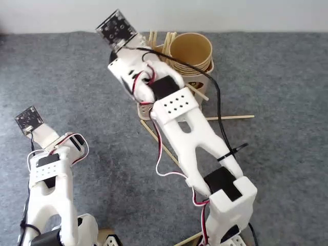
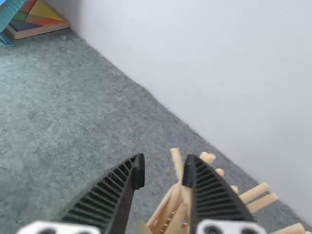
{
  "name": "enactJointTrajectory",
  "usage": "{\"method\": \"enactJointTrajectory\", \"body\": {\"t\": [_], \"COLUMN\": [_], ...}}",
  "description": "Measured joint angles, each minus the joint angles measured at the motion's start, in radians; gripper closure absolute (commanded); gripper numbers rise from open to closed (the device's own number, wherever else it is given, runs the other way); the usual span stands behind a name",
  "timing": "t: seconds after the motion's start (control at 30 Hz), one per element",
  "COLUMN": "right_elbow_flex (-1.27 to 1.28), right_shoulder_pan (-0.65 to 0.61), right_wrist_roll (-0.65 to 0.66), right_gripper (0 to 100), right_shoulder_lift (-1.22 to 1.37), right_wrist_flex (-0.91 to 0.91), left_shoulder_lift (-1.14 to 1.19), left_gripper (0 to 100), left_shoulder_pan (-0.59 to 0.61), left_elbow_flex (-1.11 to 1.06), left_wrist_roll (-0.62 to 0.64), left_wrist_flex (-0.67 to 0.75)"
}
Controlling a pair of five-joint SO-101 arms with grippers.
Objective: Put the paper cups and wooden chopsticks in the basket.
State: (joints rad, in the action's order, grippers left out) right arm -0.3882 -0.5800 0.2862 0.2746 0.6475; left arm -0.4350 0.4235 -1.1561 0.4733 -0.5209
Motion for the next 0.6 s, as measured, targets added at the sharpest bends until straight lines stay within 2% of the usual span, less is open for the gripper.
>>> {"method": "enactJointTrajectory", "body": {"t": [0.5,0.6], "right_elbow_flex": [-0.086,-0.087], "right_shoulder_pan": [0.054,0.048], "right_wrist_roll": [0.023,0.028], "right_gripper": [98.9,92.9], "right_shoulder_lift": [-0.061,-0.063], "right_wrist_flex": [0.021,0.087], "left_shoulder_lift": [0.000,0.000], "left_gripper": [81,81], "left_shoulder_pan": [0.000,0.000], "left_elbow_flex": [0.000,0.000], "left_wrist_roll": [0.000,0.000], "left_wrist_flex": [0.000,0.000]}}
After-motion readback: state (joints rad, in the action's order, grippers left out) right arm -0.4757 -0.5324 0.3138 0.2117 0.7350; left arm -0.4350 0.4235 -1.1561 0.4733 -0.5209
